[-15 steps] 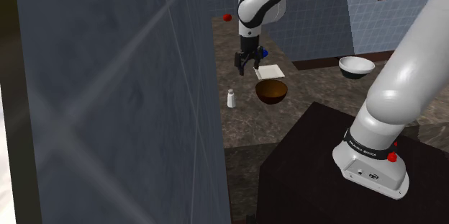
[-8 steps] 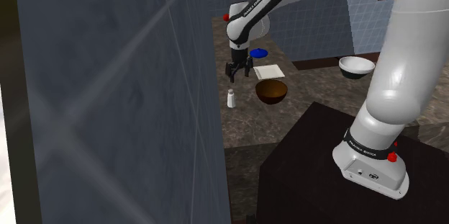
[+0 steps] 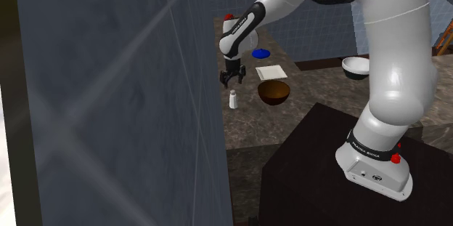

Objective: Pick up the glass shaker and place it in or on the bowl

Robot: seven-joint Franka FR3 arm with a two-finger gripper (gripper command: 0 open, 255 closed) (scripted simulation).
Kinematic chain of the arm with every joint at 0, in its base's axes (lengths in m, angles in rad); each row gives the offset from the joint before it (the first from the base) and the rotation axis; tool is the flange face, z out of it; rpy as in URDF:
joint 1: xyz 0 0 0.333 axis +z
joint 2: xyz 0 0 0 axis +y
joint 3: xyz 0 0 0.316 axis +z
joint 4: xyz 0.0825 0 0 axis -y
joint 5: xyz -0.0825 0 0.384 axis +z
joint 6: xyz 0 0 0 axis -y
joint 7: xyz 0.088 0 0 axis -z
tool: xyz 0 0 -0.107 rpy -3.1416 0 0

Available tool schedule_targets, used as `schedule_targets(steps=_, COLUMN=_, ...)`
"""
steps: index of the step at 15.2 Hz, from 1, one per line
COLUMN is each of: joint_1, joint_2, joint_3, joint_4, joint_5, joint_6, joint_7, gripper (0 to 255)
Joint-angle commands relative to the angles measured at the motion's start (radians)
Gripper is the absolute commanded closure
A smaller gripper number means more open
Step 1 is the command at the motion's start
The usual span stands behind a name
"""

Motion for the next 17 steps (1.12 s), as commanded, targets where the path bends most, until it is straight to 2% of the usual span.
schedule_targets(steps=1, joint_1=0.002, joint_2=0.044, joint_3=-0.001, joint_4=0.041, joint_5=0.0, joint_6=0.007, joint_7=0.007, gripper=0)
schedule_targets(steps=8, joint_1=0.004, joint_2=0.119, joint_3=0.003, joint_4=0.043, joint_5=0.005, joint_6=0.079, joint_7=0.004, gripper=0)
schedule_targets(steps=16, joint_1=0.004, joint_2=0.118, joint_3=0.003, joint_4=0.043, joint_5=0.005, joint_6=0.079, joint_7=0.004, gripper=0)
schedule_targets(steps=17, joint_1=0.004, joint_2=0.118, joint_3=0.003, joint_4=0.043, joint_5=0.005, joint_6=0.079, joint_7=0.004, gripper=255)
